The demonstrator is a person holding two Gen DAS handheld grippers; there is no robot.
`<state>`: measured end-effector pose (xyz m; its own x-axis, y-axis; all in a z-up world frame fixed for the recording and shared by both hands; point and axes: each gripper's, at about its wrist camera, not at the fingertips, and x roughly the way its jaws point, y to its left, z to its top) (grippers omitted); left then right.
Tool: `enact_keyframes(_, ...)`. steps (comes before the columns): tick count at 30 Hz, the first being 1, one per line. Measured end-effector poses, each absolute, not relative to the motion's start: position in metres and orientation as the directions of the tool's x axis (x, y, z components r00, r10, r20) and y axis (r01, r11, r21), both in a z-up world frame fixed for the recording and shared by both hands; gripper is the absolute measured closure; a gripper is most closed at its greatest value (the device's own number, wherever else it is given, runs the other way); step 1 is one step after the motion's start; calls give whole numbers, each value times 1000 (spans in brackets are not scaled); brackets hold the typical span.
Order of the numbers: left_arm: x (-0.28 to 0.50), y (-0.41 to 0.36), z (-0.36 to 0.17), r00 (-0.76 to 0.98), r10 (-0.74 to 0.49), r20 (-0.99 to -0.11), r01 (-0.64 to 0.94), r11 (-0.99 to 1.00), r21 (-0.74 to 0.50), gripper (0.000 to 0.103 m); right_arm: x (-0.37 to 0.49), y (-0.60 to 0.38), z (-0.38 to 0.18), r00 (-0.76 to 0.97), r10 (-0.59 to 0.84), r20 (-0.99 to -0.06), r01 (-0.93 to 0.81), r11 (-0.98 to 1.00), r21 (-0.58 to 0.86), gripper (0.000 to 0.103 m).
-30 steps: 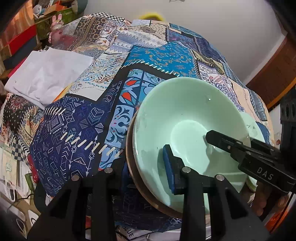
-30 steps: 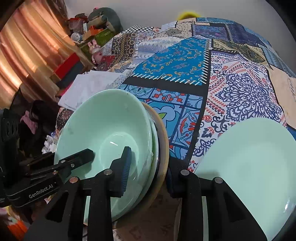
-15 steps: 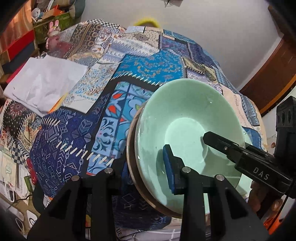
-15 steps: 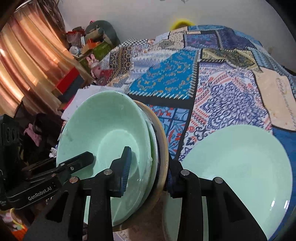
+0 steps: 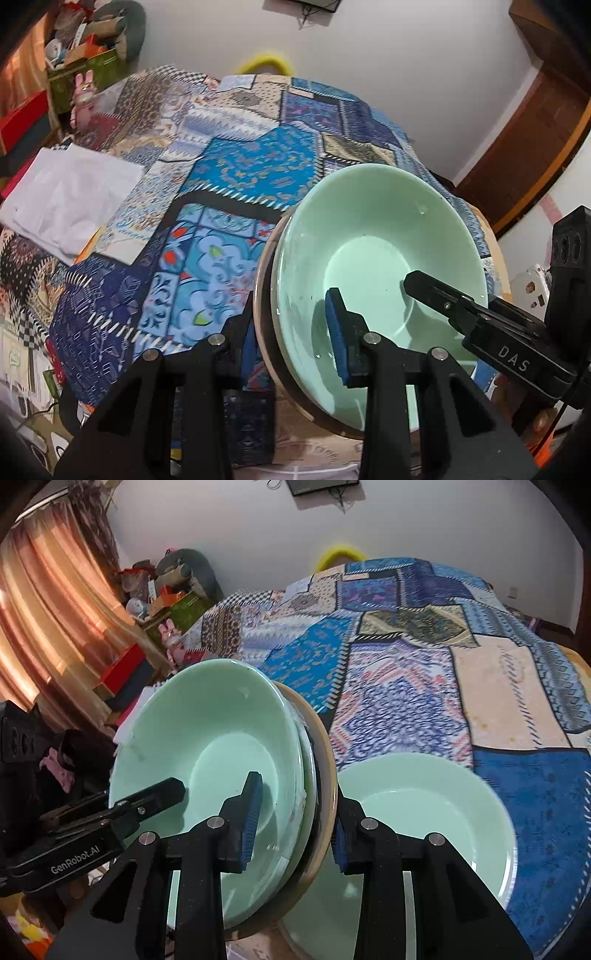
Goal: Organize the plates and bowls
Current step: 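Lift the bowl stack with both tools and lower it onto the plates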
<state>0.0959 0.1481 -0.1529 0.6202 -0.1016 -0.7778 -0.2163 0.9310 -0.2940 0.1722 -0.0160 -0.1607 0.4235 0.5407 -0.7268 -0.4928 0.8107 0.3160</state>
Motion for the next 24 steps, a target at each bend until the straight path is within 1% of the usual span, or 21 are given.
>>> enact_keyframes(10,108,113,-148,608,-150,-780,-154,941,-301,69,172,-47,-155,465,514,-721,-463,835,296,73)
enact_keyframes(24,122,77,-153,578,-171,-798,-107,954,-282,69,171,-86,-163,469,492,-734,-409,857,313,73)
